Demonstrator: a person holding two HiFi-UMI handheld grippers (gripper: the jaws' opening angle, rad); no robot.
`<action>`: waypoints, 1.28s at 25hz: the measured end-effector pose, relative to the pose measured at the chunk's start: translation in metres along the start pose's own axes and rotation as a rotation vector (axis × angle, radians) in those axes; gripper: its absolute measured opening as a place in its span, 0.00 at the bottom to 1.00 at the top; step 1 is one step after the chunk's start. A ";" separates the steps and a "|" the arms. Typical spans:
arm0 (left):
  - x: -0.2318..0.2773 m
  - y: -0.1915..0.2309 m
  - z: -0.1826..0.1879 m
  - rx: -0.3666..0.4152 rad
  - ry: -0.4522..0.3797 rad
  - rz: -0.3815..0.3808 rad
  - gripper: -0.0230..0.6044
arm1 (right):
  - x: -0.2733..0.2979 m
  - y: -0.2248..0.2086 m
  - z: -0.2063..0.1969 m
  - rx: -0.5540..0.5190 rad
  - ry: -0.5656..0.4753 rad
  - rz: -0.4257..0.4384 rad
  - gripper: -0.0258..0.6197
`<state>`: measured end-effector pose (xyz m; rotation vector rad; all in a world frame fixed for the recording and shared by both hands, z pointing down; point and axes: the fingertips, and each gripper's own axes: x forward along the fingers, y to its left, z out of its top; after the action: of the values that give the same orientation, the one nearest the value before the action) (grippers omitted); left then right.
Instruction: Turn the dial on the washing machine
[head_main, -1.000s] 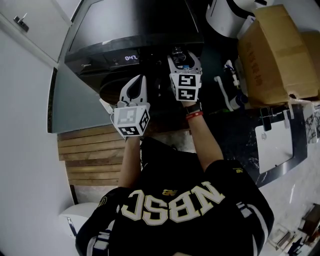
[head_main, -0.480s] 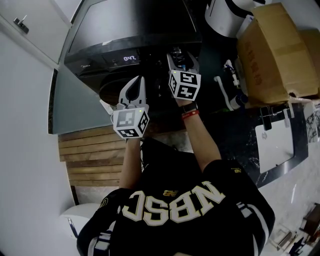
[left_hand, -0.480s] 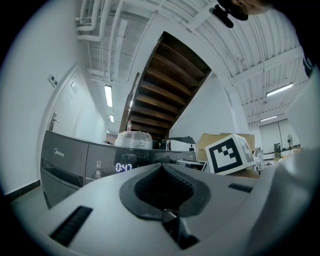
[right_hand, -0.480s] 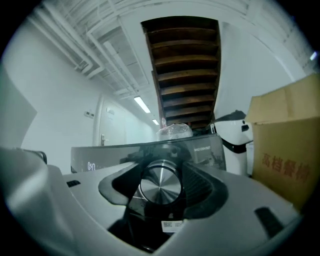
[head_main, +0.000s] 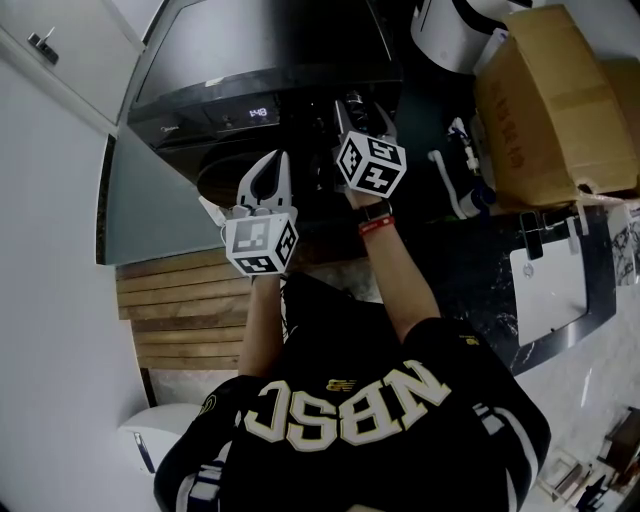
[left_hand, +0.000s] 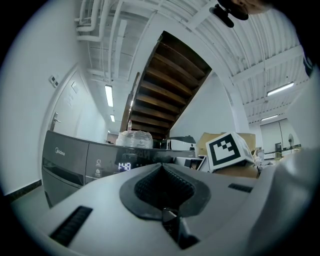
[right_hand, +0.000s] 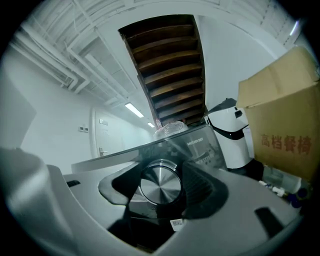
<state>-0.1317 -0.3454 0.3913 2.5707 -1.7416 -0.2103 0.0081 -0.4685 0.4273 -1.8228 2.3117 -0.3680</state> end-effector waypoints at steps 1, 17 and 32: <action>0.000 -0.001 0.000 0.000 0.000 0.000 0.06 | 0.001 0.000 -0.001 0.000 0.003 0.003 0.45; 0.006 -0.004 -0.001 -0.009 0.013 0.008 0.06 | -0.005 -0.017 -0.001 0.611 -0.035 -0.039 0.46; 0.006 0.001 -0.002 -0.018 0.030 0.028 0.06 | -0.004 -0.025 -0.009 0.900 -0.018 -0.014 0.46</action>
<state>-0.1301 -0.3515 0.3924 2.5217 -1.7568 -0.1841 0.0295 -0.4689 0.4430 -1.3445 1.6579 -1.1503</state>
